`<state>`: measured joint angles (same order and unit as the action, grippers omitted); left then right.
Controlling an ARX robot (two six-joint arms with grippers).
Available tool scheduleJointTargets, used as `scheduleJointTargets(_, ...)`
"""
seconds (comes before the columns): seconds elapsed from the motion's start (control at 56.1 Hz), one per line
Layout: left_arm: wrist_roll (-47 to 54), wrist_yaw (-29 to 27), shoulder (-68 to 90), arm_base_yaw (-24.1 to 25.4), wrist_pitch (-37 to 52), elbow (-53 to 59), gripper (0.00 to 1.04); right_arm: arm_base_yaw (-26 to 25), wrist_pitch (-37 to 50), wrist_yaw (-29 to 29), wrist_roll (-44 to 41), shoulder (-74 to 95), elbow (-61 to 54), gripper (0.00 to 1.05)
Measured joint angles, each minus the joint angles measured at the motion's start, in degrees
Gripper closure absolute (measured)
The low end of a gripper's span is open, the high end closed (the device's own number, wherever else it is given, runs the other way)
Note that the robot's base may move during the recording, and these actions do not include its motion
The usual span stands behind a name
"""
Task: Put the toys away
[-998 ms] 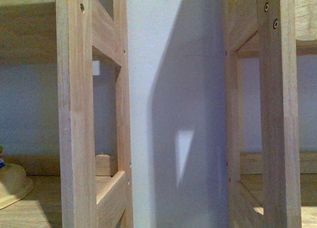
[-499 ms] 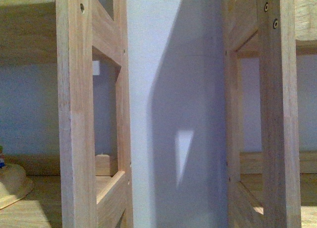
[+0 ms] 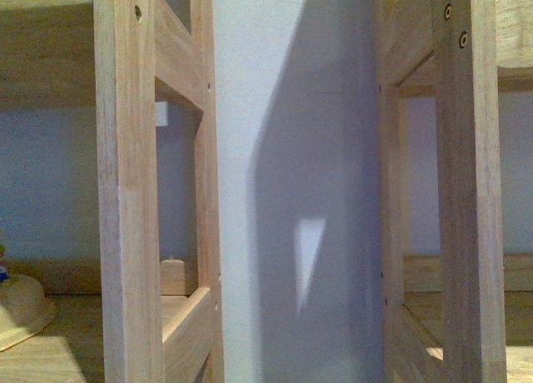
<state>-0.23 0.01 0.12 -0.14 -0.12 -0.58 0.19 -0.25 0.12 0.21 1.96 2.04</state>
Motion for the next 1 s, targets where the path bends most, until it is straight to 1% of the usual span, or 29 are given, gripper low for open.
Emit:
scheduleJointTargets(0.285,0.0,0.0,0.0,0.0,0.0,0.0,0.06,0.0,0.1,-0.1,0.0,-1.5,-1.2,1.01)
scheduleJointTargets(0.321,0.0,0.0,0.0,0.0,0.0,0.0,0.06,0.0,0.1,-0.1,0.0,-1.5,-1.2,0.99)
scheduleJointTargets(0.463,0.0,0.0,0.0,0.0,0.0,0.0,0.06,0.0,0.1,-0.1,0.0,-1.5,-1.2,0.75)
scheduleJointTargets(0.517,0.0,0.0,0.0,0.0,0.0,0.0,0.06,0.0,0.1,-0.1,0.0,-1.5,-1.2,0.68)
scheduleJointTargets(0.588,0.0,0.0,0.0,0.0,0.0,0.0,0.06,0.0,0.1,-0.1,0.0,-1.5,-1.2,0.52)
scheduleJointTargets(0.641,0.0,0.0,0.0,0.0,0.0,0.0,0.06,0.0,0.1,-0.1,0.0,-1.5,-1.2,0.46)
scheduleJointTargets(0.73,0.0,0.0,0.0,0.0,0.0,0.0,0.06,0.0,0.1,-0.1,0.0,-1.5,-1.2,0.3)
scheduleJointTargets(0.784,0.0,0.0,0.0,0.0,0.0,0.0,0.06,0.0,0.1,-0.1,0.0,-1.5,-1.2,0.24)
scheduleJointTargets(0.819,0.0,0.0,0.0,0.0,0.0,0.0,0.06,0.0,0.1,-0.1,0.0,-1.5,-1.2,0.17)
scheduleJointTargets(0.891,0.0,0.0,0.0,0.0,0.0,0.0,0.06,0.0,0.1,-0.1,0.0,-1.5,-1.2,0.07)
scheduleJointTargets(0.926,0.0,0.0,0.0,0.0,0.0,0.0,0.06,0.0,0.1,-0.1,0.0,-1.5,-1.2,0.05)
scheduleJointTargets(0.998,0.0,0.0,0.0,0.0,0.0,0.0,0.06,0.0,0.1,-0.1,0.0,-1.5,-1.2,0.07)
